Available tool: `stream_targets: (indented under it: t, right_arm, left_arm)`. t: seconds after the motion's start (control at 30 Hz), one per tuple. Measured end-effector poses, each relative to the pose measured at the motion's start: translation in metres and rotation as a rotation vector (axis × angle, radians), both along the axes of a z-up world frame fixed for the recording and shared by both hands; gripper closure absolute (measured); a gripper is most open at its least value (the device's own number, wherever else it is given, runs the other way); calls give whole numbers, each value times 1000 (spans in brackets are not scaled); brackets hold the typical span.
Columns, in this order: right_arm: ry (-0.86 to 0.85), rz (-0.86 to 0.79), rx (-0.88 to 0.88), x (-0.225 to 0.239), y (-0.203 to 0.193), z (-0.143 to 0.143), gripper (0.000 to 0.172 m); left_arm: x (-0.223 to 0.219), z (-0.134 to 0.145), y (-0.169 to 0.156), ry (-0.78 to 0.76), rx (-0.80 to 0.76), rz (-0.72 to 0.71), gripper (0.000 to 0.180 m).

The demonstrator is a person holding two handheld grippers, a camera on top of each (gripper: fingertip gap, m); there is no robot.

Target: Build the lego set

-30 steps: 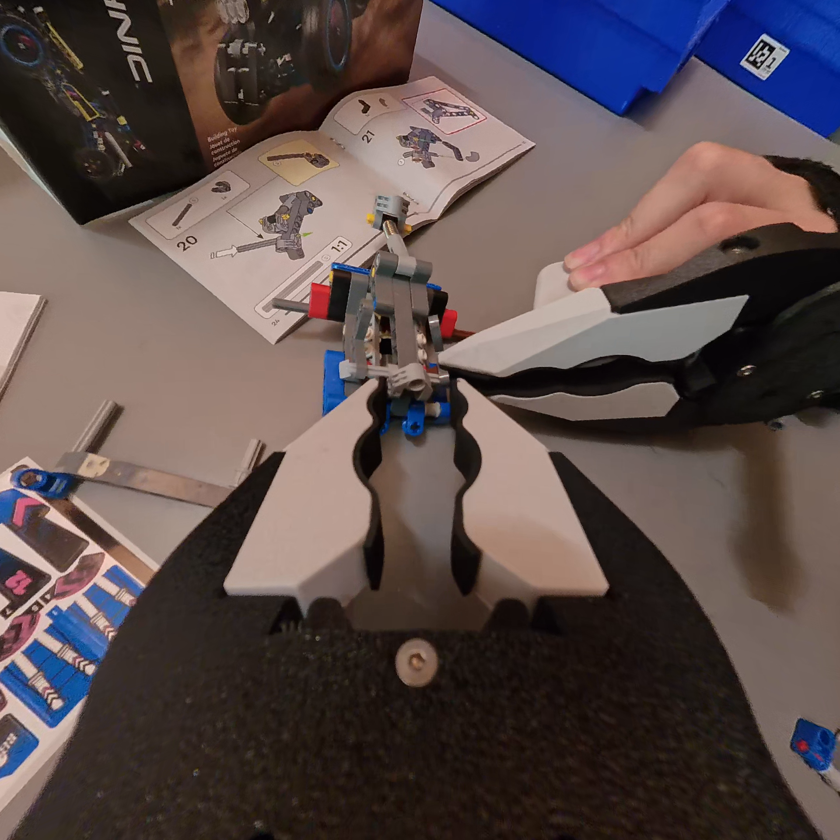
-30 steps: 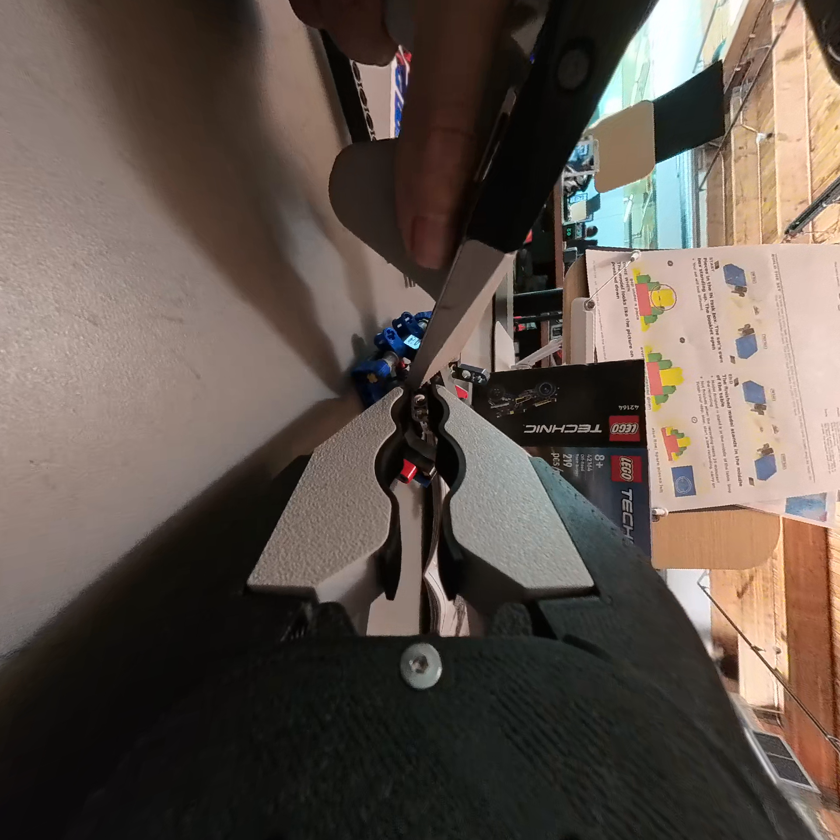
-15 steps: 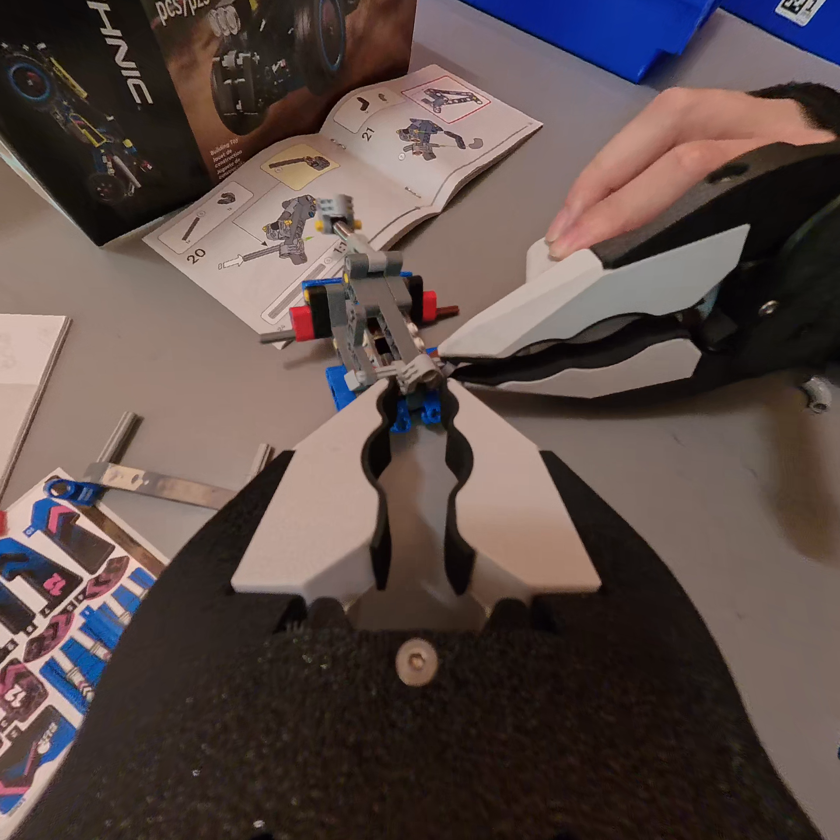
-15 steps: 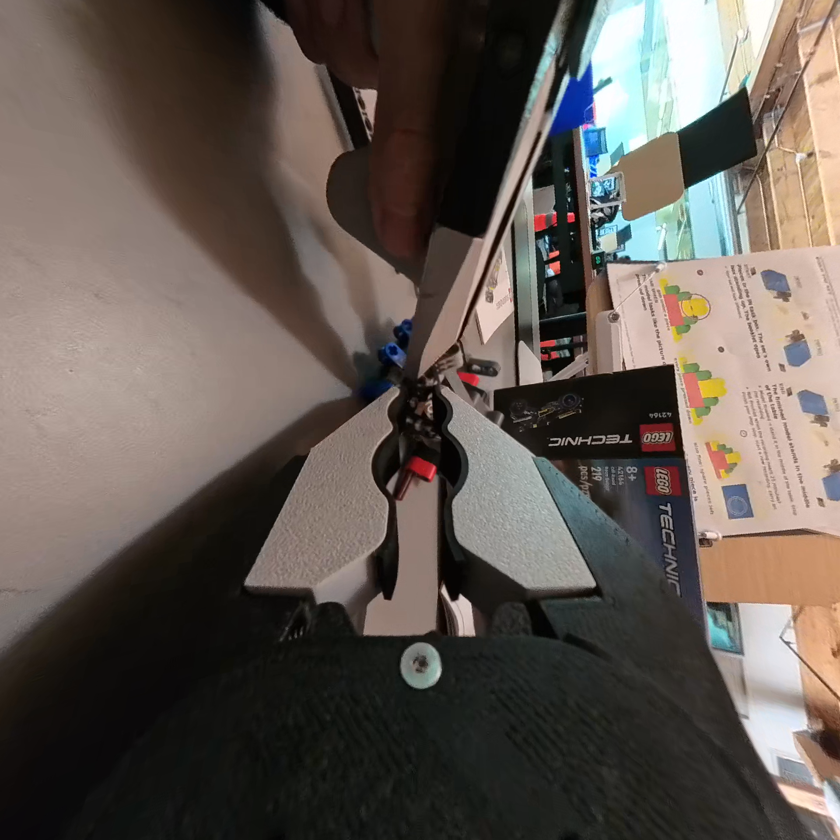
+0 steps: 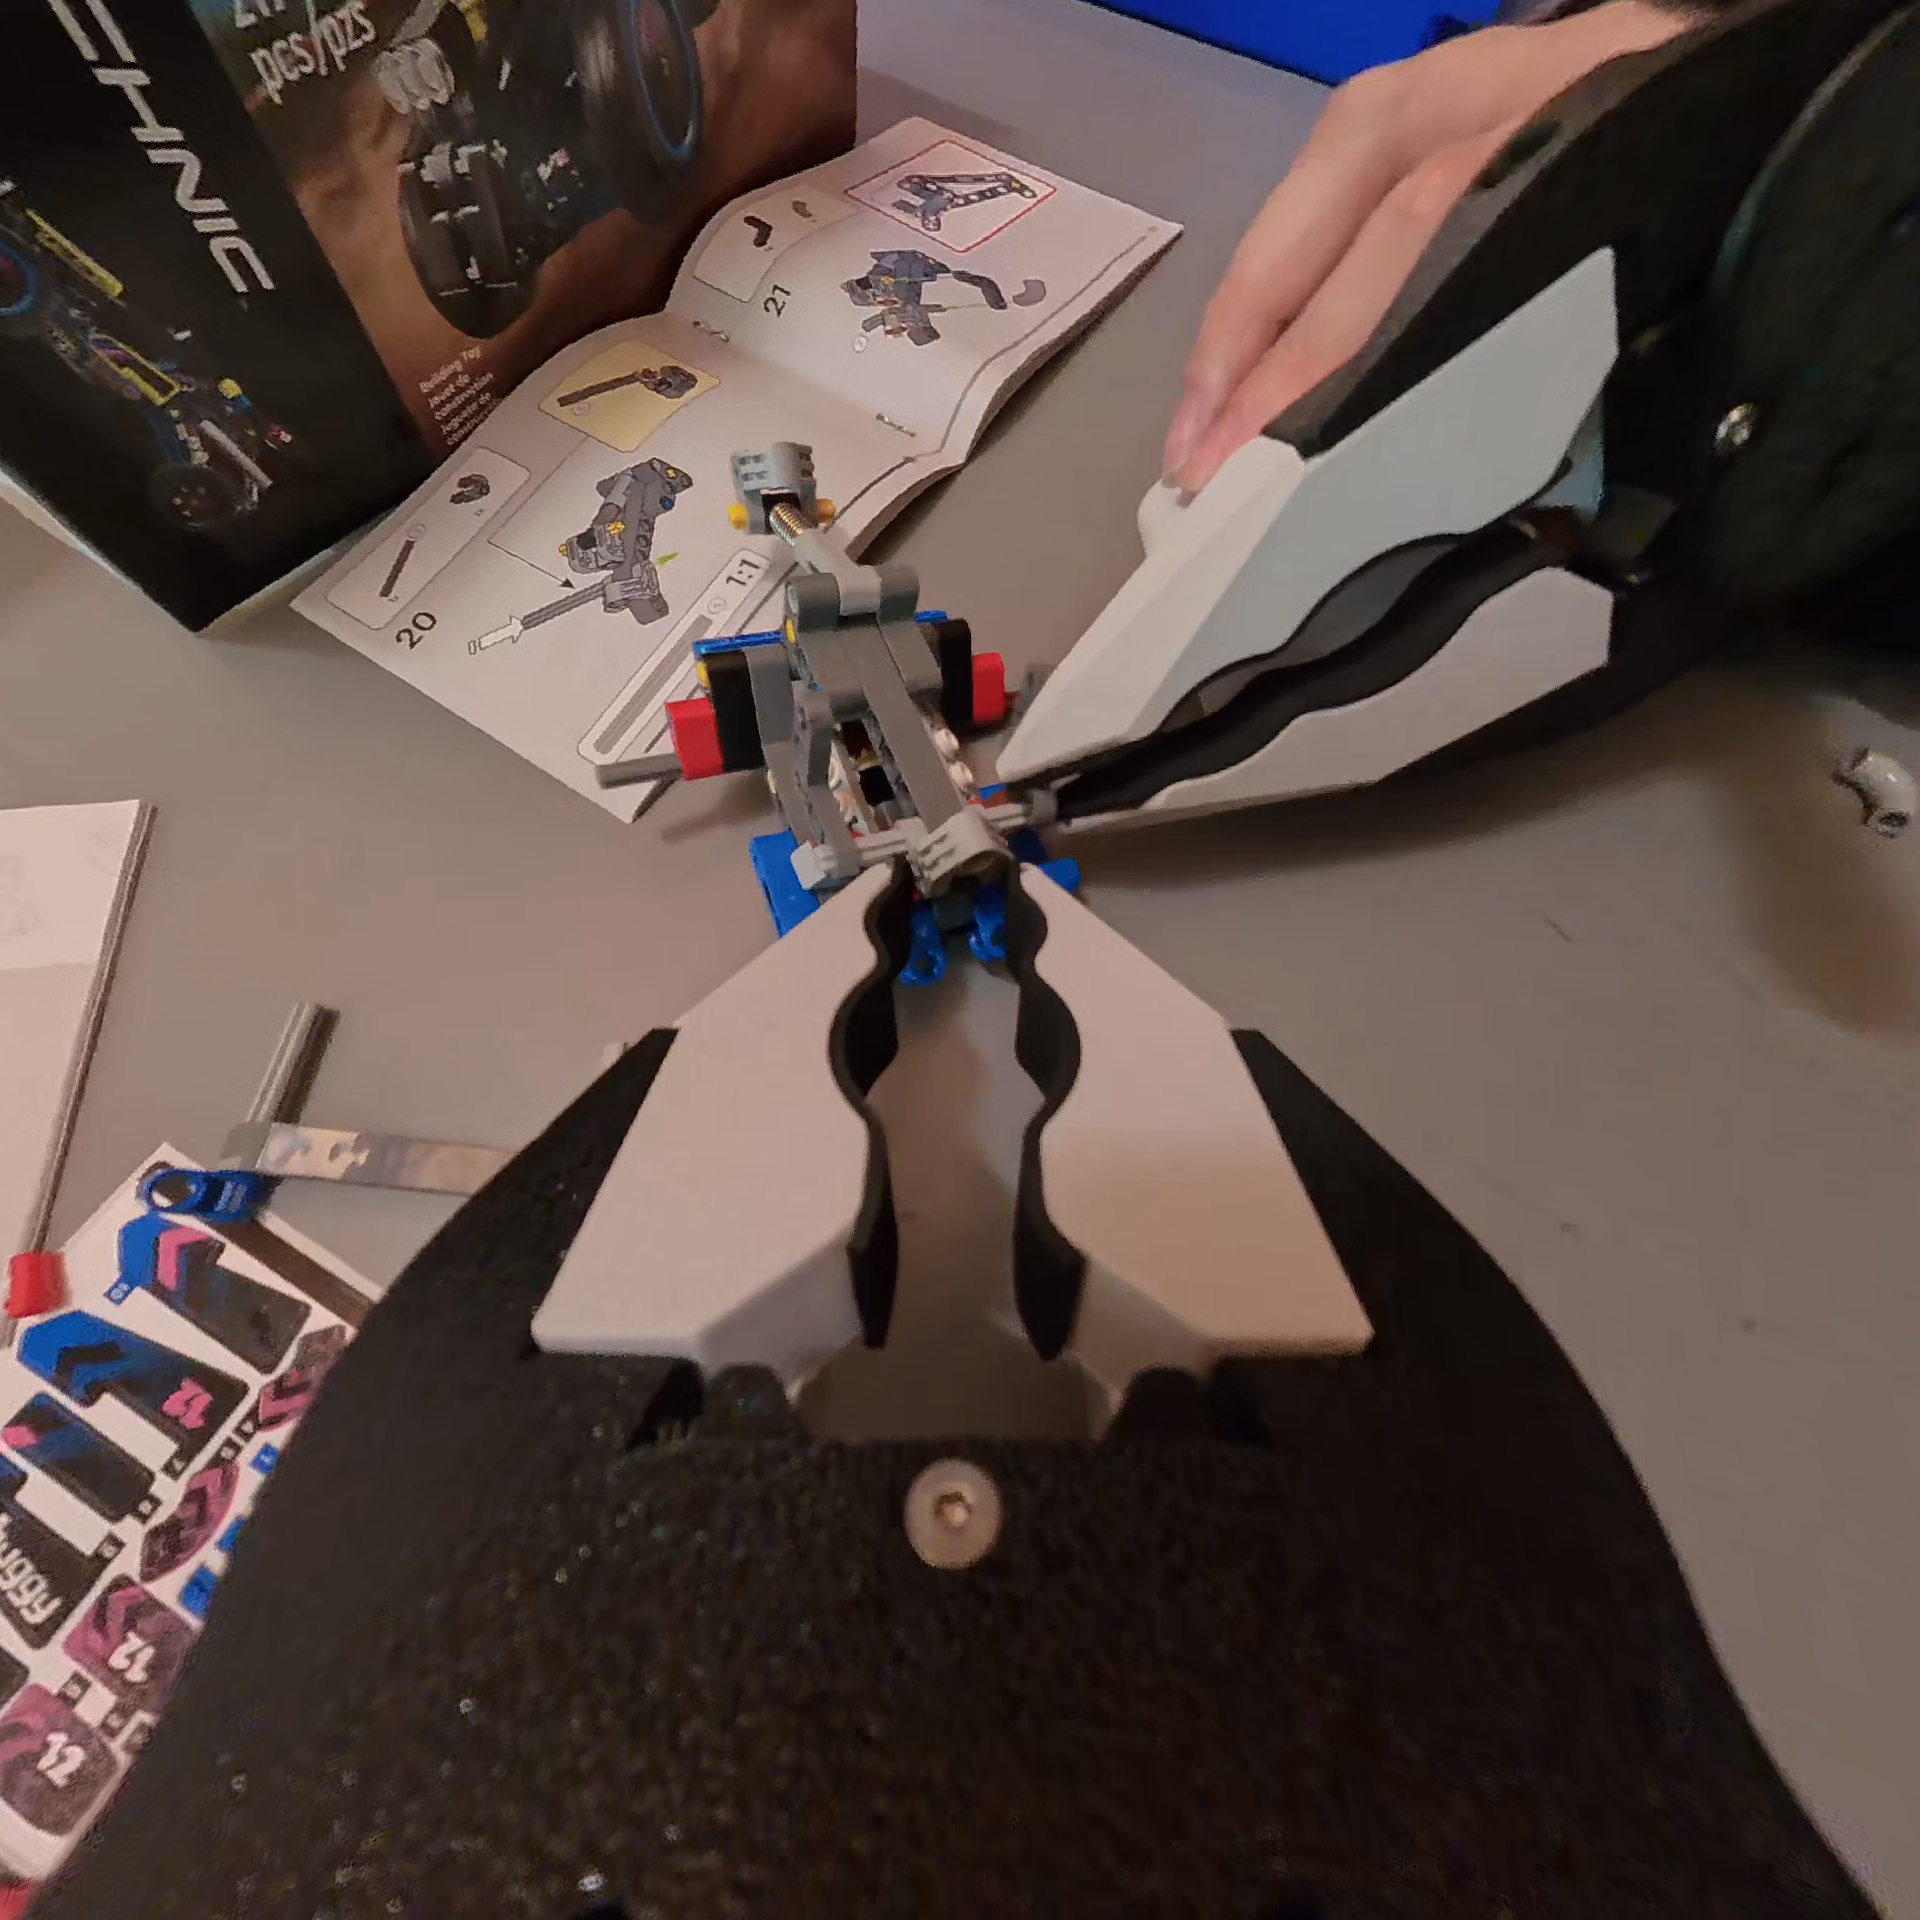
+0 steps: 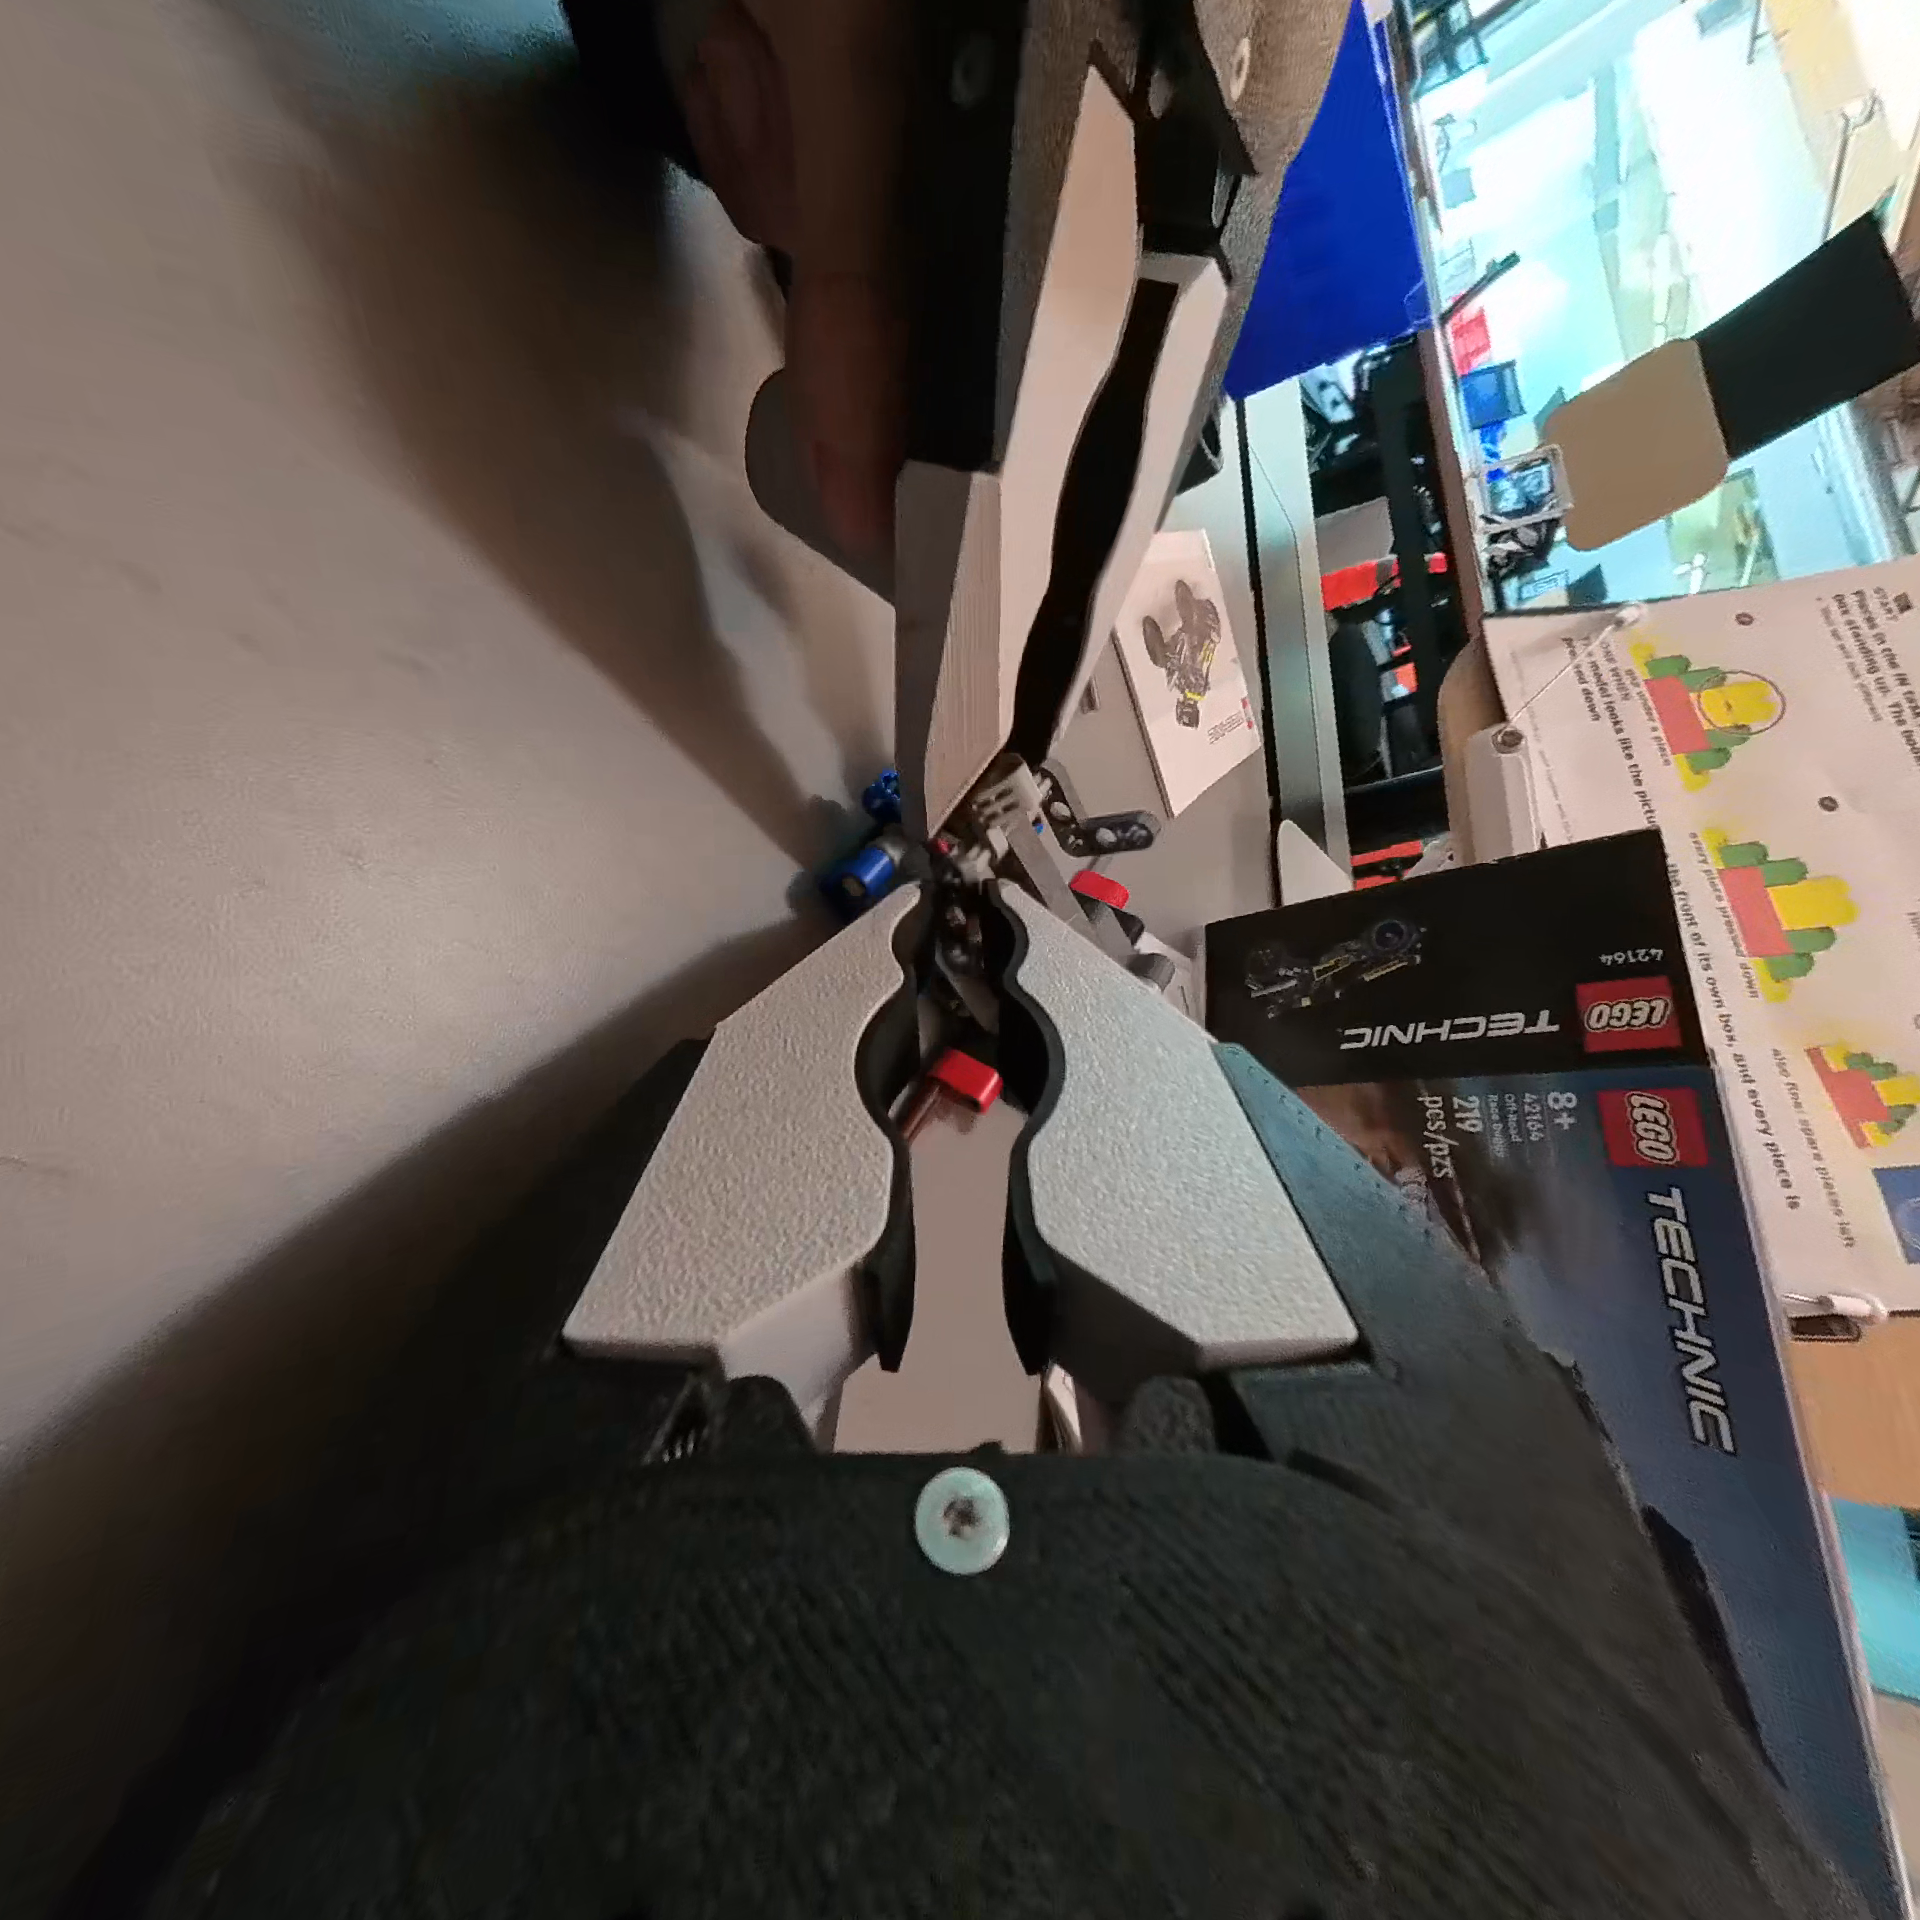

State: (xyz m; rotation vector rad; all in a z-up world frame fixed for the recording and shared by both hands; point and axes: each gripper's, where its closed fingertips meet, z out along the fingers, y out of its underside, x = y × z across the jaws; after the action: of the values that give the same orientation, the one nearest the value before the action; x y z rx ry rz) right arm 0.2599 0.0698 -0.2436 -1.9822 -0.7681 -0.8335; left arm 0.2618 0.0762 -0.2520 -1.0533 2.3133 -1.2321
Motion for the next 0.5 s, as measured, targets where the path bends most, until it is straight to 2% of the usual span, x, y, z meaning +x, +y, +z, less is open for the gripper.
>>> stream_targets:
  t: [0.13, 0.3, 0.4, 0.5]
  right_arm:
    - [76, 8, 8, -1, 0, 3, 168]
    - [65, -11, -46, 1, -5, -3, 168]
    - [-96, -16, -166, 2, -13, -7, 168]
    - [-182, 52, -382, -18, -28, -23, 168]
  left_arm:
    - [-3, 0, -1, -9, 17, -42, 167]
    - [-3, 0, -1, -5, 18, -39, 167]
    - [-4, 0, 0, -2, 21, -44, 167]
    - [-5, 0, 0, -3, 29, -53, 167]
